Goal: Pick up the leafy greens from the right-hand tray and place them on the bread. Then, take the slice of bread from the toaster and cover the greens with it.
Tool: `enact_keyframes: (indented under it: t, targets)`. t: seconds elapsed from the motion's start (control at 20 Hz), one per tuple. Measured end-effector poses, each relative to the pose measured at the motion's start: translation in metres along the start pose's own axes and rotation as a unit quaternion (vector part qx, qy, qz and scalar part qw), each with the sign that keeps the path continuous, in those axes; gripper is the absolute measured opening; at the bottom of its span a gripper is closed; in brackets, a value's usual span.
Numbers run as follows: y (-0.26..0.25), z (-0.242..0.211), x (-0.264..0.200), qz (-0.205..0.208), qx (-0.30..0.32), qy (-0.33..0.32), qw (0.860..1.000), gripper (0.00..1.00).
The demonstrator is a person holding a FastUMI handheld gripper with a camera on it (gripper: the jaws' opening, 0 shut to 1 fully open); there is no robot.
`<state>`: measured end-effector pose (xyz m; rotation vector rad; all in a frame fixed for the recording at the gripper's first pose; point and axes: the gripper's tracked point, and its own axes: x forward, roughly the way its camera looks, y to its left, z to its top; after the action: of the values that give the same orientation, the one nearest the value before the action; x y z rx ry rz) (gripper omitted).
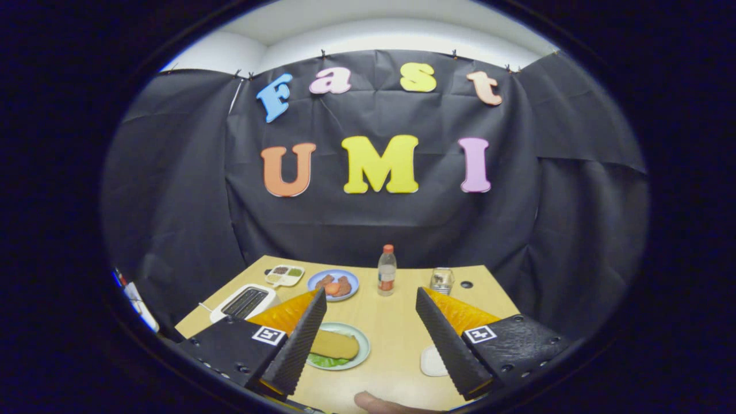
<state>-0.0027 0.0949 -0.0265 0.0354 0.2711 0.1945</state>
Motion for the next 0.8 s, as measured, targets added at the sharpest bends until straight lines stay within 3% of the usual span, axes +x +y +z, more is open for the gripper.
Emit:
enact_keyframes:
  t: [0.45, 0.8]
  targets:
    - [-0.043, 0.009, -0.073, -0.043, -0.009, -0.056, 0.998, 0.97]
    - [-0.073, 0.006, -0.095, -0.064, 0.004, -0.066, 0.996, 0.96]
